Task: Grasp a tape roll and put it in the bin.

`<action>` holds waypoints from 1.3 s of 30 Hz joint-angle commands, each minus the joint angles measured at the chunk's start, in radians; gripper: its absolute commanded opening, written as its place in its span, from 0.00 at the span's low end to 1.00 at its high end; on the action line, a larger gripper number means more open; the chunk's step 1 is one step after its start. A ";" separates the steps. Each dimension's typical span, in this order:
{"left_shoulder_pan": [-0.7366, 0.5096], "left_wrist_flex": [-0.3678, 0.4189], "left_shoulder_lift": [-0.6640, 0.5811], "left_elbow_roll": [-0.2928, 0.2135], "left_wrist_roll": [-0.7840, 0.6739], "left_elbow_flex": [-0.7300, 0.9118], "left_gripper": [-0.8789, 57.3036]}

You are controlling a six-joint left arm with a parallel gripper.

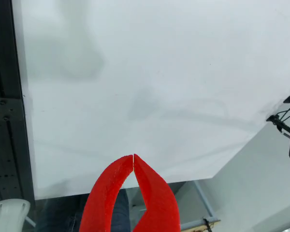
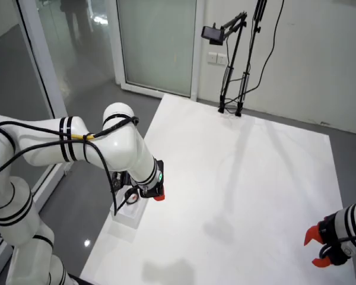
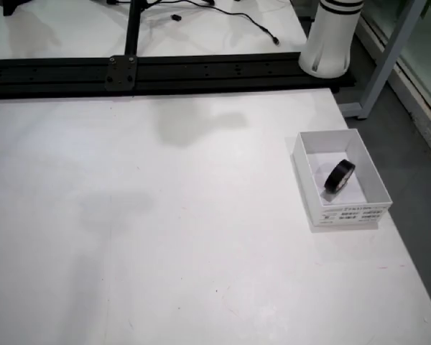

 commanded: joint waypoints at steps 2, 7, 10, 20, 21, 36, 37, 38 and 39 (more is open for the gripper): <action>-0.023 0.000 0.000 0.000 0.000 0.000 0.01; -0.034 0.000 0.000 0.000 0.000 0.000 0.01; -0.036 0.000 0.000 0.000 0.000 0.000 0.01; -0.022 0.000 0.000 0.000 0.000 0.000 0.01; -0.019 0.000 0.000 0.000 0.000 0.000 0.01; -0.003 0.000 0.000 0.000 0.000 0.000 0.01; -0.005 0.000 0.000 0.000 0.000 0.000 0.01; -0.005 0.000 0.000 0.000 0.000 0.000 0.01; -0.007 0.000 0.000 0.000 0.000 0.000 0.01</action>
